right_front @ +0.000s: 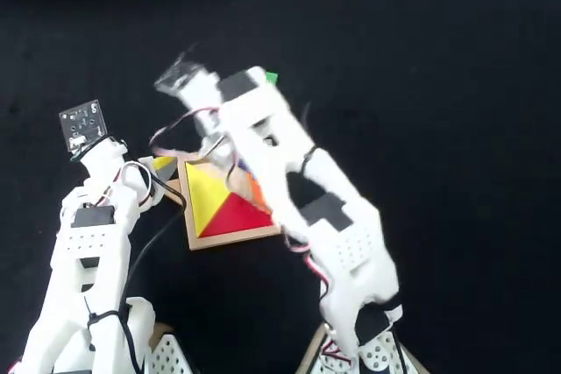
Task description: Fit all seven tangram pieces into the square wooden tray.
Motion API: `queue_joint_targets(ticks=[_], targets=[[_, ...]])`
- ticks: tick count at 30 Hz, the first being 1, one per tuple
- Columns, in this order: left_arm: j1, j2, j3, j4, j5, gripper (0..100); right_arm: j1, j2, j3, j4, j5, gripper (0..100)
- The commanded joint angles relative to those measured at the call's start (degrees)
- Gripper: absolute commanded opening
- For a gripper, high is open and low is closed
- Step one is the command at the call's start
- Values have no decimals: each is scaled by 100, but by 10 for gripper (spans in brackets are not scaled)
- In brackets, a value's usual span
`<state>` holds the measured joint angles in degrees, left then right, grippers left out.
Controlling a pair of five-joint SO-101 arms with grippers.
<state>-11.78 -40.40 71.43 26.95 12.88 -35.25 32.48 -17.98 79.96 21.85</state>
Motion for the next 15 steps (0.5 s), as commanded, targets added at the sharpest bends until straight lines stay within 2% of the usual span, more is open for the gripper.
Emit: queue_joint_targets(ticks=[1, 8, 15], targets=[[57, 9, -31, -132, 35, 317, -97, -374, 435, -536, -79, 11], [66, 9, -31, -132, 35, 317, 571, -374, 716, -633, -53, 11], [84, 9, 75, -334, 35, 317, 457, -1165, 576, -70, -44, 11]])
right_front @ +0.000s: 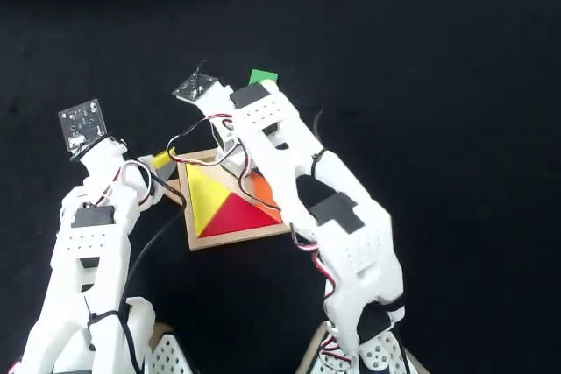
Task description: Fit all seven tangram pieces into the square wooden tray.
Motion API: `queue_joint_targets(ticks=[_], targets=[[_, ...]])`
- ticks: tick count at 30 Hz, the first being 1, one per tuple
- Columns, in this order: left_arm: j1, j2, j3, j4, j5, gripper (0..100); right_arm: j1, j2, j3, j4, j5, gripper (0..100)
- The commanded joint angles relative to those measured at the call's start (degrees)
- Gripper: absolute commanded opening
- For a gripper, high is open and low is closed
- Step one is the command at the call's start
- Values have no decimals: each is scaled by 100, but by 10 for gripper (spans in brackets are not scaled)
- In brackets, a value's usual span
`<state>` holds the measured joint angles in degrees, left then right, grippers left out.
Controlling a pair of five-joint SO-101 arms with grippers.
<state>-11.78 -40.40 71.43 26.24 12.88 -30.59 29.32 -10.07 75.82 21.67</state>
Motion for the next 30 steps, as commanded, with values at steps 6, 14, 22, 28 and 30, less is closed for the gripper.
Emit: queue_joint_targets(ticks=[6, 14, 22, 28, 30], targets=[[110, -53, 127, -308, 9, 317, 387, -3635, -462, 1565, 193, 11], [2334, -105, -1631, 2303, -1213, 318, 2330, -6422, 2316, 835, 316, 11], [4576, 149, -2598, 2743, -2101, 319, 3710, -6738, 5437, -1424, 18, 11], [5095, 1749, -3371, 2769, -3200, 321, 4176, -6738, 5640, -1565, -369, 11], [5174, 2251, -3697, 2778, -3719, 321, 4273, -6721, 5719, -1697, -448, 11]])
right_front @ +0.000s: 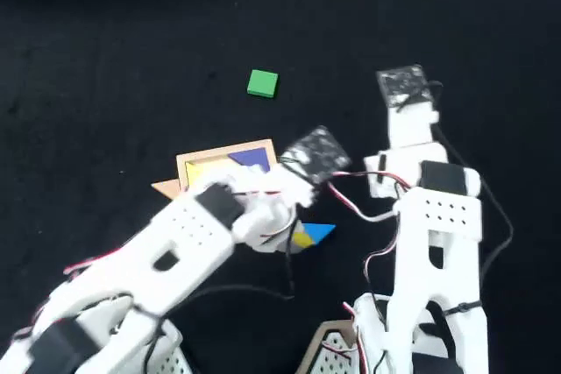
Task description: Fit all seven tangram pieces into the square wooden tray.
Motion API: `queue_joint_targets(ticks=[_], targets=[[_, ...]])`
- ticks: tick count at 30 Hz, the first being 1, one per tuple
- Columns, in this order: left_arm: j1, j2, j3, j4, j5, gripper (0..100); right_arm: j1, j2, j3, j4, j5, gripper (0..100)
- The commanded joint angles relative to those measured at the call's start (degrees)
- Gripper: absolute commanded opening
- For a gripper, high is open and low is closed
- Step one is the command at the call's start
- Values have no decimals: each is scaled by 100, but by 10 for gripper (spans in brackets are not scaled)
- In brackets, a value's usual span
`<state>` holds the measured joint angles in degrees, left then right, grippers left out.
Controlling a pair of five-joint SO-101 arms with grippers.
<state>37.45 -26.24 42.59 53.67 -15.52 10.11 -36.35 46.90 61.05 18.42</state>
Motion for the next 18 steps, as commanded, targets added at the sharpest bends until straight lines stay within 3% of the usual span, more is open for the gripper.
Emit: queue_joint_targets(ticks=[1, 7, 14, 18], targets=[[312, 1046, -963, 35, -1108, 321, 264, -119, 84, -334, -220, 11], [576, 2101, -1859, 695, -3121, 318, 1020, 611, -31, -958, -316, 11], [558, 3059, -2677, 677, -3429, 318, 1530, 2308, -1077, -1029, -334, 11], [576, 3657, -2993, 457, -3341, 318, 1960, 2941, -1648, -993, -721, 11]])
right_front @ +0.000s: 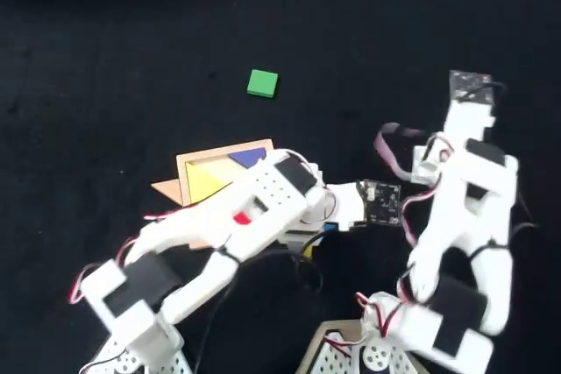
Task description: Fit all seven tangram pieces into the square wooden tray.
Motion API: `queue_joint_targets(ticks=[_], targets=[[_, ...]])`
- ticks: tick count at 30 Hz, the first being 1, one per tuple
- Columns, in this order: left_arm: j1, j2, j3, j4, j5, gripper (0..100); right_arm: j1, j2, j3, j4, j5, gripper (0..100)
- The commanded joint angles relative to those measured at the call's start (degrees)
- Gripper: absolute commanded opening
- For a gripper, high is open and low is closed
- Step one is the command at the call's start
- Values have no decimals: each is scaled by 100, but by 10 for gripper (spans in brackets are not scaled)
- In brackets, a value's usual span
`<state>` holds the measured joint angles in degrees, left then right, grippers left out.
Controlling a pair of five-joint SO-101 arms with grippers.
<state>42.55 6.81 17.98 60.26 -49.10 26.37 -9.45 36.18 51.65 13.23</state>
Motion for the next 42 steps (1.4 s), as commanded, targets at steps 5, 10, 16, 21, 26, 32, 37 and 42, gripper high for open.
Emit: queue_joint_targets(ticks=[5, 10, 16, 21, 26, 32, 37, 42], targets=[[101, 976, -954, -352, 378, 318, 510, 303, -637, -53, -237, 11], [101, 1345, -1226, -352, 545, 318, 651, 303, -681, -53, -246, 11], [101, 1433, -1209, -343, 519, 318, 615, 303, -681, -79, -246, 11], [136, 1486, -1182, -343, 519, 318, 615, 303, -681, -79, -246, 11], [268, 1486, -1226, -35, 510, 305, 615, 303, -681, -88, -246, 11], [268, 1582, -1191, 9, 404, 177, 607, 303, -664, -88, -246, 11], [259, 1864, -1622, 369, 404, 130, 607, 303, -655, -88, -246, 11], [251, 2198, -2044, 659, 396, 80, 607, 303, -655, -88, -246, 11]])
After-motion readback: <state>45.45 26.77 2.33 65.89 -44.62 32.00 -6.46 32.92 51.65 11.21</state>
